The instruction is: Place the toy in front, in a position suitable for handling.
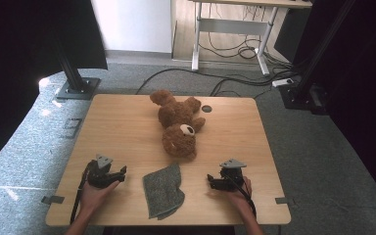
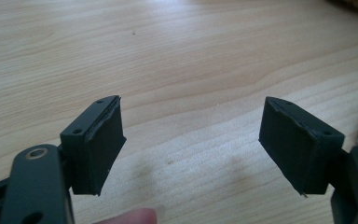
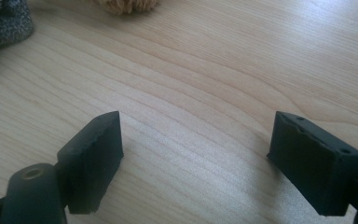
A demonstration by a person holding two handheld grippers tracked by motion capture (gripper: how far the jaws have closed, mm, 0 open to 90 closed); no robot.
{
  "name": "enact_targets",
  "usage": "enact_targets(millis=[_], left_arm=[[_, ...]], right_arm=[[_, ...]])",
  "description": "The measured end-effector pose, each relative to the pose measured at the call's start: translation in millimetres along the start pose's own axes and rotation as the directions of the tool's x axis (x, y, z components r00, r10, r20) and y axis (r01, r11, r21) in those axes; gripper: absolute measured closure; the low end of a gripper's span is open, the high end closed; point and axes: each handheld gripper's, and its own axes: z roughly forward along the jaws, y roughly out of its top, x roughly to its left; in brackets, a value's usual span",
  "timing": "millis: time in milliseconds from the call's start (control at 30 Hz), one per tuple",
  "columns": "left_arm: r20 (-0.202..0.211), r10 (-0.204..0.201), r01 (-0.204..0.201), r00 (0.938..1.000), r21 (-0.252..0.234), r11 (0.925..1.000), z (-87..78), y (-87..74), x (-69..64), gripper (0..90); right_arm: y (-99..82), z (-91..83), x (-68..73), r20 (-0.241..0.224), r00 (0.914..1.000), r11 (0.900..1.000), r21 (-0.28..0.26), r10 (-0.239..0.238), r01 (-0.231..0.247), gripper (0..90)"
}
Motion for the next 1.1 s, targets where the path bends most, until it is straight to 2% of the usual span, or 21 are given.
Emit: enact_targets(millis=[267, 767, 867, 1000, 1033, 1100], left_arm=[[0.032, 0.004, -0.003, 0.9995, -0.012, 0.9999, -4.6, 0.7, -4.4, 23.9], [0.061, 0.023, -0.022, 0.9979, -0.006, 0.9997, -6.7, 1.0, -8.3, 22.9], [0.064, 0.016, -0.015, 0.9978, -0.008, 0.9998, -8.4, 0.9, -9.2, 22.8], [0.088, -0.001, 0.003, 0.9961, -0.016, 0.9999, -10.4, 4.2, -11.1, 23.0], [0.108, -0.014, 0.016, 0.9941, -0.018, 0.9997, -10.0, 7.1, -12.6, 23.0], [0.116, -0.010, 0.013, 0.9932, -0.021, 0.9997, -8.7, 10.9, -16.2, 23.2]], right_arm=[[0.2, -0.1, 0.0, -0.003, 1.0000, 1.0000, -0.005, -0.006, 0.006, 20.3], [0.7, -0.2, 0.9, -0.024, 0.9995, 0.9996, -0.016, -0.022, 0.021, 27.6], [1.0, -0.1, 0.7, -0.023, 0.9995, 0.9996, -0.018, -0.021, 0.020, 30.0], [4.3, -0.2, -1.6, -0.013, 0.9997, 0.9994, -0.026, -0.022, 0.022, 33.3], [6.1, -0.5, -3.0, -0.012, 0.9997, 0.9993, -0.032, -0.020, 0.019, 33.7], [11.2, -1.1, -5.4, -0.021, 0.9997, 0.9986, -0.052, -0.008, 0.007, 34.5]])
